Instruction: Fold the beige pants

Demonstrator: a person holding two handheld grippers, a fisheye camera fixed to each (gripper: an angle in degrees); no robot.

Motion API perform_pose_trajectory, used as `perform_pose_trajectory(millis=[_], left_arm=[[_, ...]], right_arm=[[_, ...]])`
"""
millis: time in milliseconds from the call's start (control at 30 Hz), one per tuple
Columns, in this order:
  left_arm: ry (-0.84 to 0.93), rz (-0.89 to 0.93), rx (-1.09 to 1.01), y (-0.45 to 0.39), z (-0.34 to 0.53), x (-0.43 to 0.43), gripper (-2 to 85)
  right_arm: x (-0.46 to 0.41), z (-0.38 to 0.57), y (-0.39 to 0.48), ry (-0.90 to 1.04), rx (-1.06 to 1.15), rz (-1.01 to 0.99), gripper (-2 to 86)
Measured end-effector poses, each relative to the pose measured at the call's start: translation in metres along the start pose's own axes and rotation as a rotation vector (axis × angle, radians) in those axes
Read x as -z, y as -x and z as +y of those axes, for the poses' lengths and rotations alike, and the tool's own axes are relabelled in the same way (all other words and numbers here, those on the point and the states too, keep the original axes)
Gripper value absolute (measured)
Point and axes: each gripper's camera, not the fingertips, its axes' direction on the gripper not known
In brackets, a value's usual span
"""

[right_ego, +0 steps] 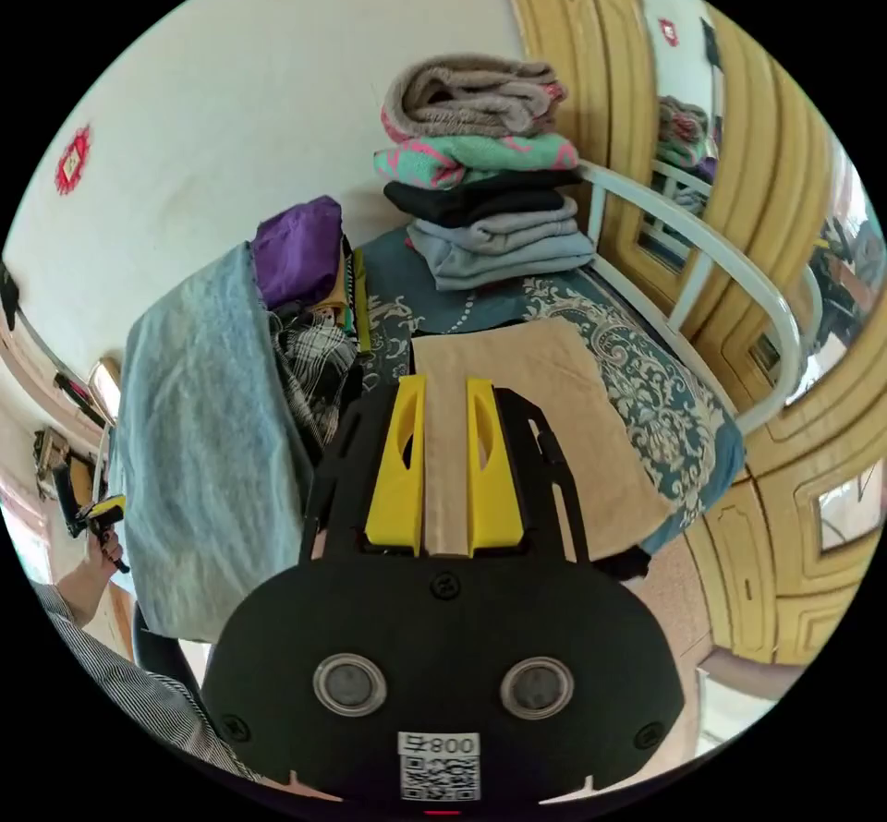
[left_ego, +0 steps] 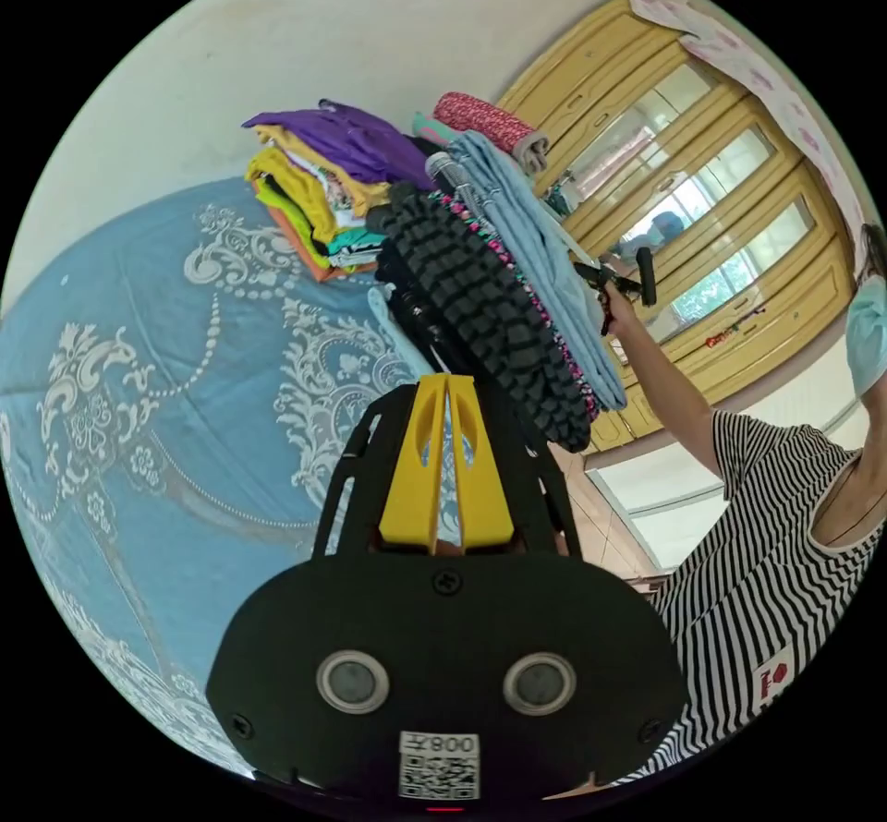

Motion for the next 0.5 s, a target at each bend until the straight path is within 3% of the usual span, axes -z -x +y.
perform_pose_trajectory(millis=[300, 500], left_arm=[[0.07, -0.021, 0.17, 0.077, 0.069, -0.04, 0.1], [0.087, -0.004, 0.234, 0.116, 0.115, -0.065, 0.1]], right_arm=[[-0.189, -0.099, 0.029, 0.382, 0.217, 0.135, 9.2], [-0.219, -0.09, 0.006, 0.343, 0.249, 0.219, 6.3]])
